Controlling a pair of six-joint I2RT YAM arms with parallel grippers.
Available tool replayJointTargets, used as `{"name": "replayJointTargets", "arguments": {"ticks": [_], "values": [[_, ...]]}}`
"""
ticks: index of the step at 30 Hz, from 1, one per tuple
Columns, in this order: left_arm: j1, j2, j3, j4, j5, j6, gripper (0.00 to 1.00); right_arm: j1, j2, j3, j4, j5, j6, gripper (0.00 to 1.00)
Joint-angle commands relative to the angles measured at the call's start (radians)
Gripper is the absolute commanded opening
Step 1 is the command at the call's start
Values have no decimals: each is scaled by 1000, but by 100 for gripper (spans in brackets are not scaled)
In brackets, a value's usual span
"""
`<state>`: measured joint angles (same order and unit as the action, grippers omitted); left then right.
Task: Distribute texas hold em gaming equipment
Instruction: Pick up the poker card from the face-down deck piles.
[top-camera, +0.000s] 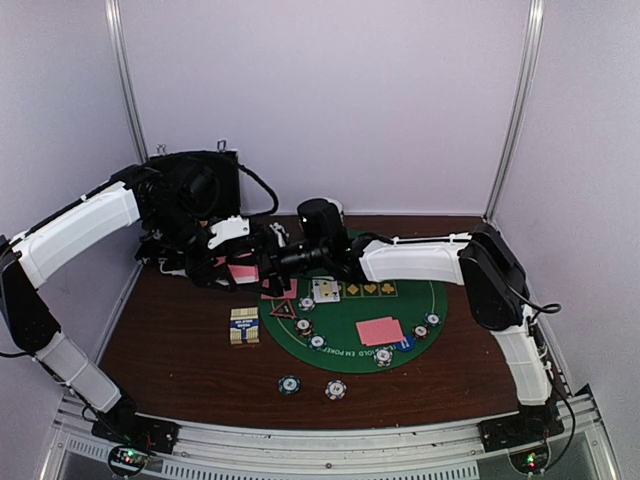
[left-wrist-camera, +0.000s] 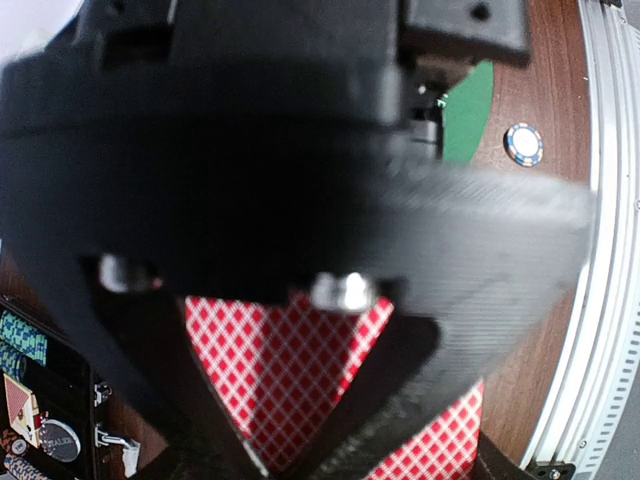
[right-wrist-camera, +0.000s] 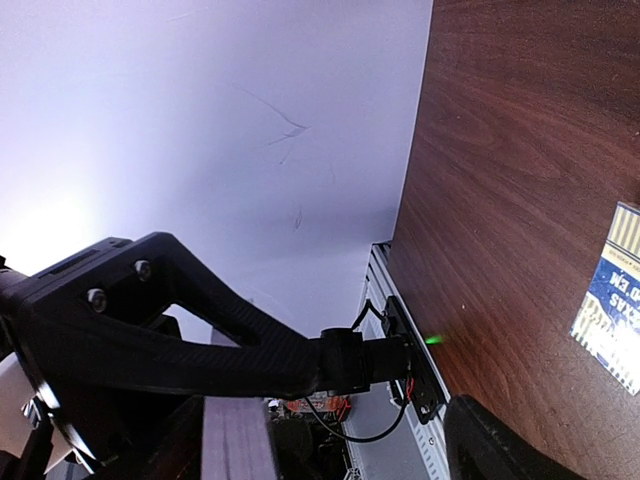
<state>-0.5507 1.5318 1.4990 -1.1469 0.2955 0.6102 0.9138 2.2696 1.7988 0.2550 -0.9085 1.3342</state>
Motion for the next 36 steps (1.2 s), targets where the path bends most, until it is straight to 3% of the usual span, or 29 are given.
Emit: {"name": "replayJointTargets", "arguments": {"ticks": [1,16,36], "values": [[6,-2,33,13,29,-6,0,-2,18,32,-20,20,-8,80],[6,-9,21,12,17,-6,0,-41,-64,-91,-32,10,-34,64],[6,-8,17,13,8,-6,0,-69,-174,-173,-43,-24,-55,51]]}}
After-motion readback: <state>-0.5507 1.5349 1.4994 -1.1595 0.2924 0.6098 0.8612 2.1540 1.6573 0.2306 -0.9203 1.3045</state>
